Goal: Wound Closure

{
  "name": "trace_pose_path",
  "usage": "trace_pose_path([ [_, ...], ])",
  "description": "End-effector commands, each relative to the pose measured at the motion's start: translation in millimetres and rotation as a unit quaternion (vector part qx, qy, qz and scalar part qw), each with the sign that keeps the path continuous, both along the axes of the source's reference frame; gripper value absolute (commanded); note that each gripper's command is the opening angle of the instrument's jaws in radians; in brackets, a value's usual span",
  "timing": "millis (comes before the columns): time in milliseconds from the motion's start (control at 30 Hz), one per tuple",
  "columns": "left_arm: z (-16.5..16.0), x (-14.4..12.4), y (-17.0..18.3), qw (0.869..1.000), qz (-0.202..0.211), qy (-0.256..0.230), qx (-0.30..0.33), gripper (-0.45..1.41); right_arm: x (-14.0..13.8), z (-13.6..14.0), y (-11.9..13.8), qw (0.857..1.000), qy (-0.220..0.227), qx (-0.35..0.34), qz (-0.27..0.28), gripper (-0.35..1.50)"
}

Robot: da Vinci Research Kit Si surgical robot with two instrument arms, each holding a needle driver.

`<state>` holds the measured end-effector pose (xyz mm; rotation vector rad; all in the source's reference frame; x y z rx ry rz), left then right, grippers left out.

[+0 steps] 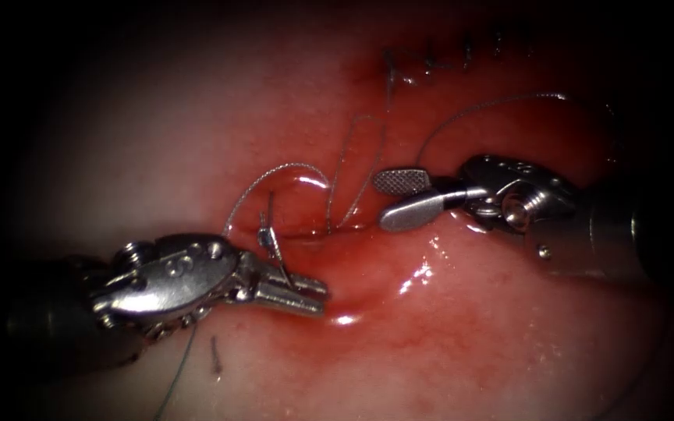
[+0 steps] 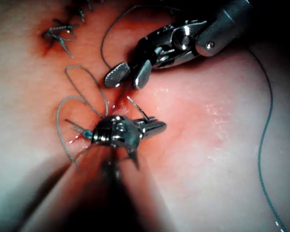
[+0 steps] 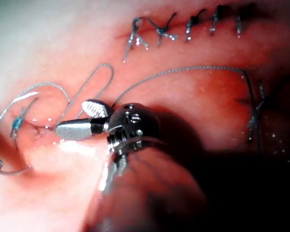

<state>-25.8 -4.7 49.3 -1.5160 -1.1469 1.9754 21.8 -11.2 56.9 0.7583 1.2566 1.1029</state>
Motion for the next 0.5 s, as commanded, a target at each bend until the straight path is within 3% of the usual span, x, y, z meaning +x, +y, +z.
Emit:
trace_pose_path([
  [33,0.3,-0.4,-0.5,1.0,0.002,0.003,0.005,-0.45,0.9,0.4,-0.4,1.0,0.004,0.001,-0.003,0.94],
  [167,-1.0,0.2,-2.0,1.0,0.013,0.006,0.015,-0.45,1.2,0.2,-0.7,0.998,-0.005,-0.069,-0.013,0.93],
  [267,-1.8,0.5,-3.0,1.0,0.019,0.004,0.018,-0.45,1.9,0.1,-0.6,0.987,-0.01,-0.158,-0.031,0.93],
  [400,-3.4,1.2,-4.5,0.999,0.029,-0.003,0.021,-0.45,2.5,-0.4,-0.3,0.978,-0.022,-0.2,-0.051,1.16],
  [500,-5.0,1.6,-5.0,0.999,0.027,-0.001,0.023,-0.45,2.8,-1.2,-0.5,0.967,-0.029,-0.241,-0.082,1.15],
])
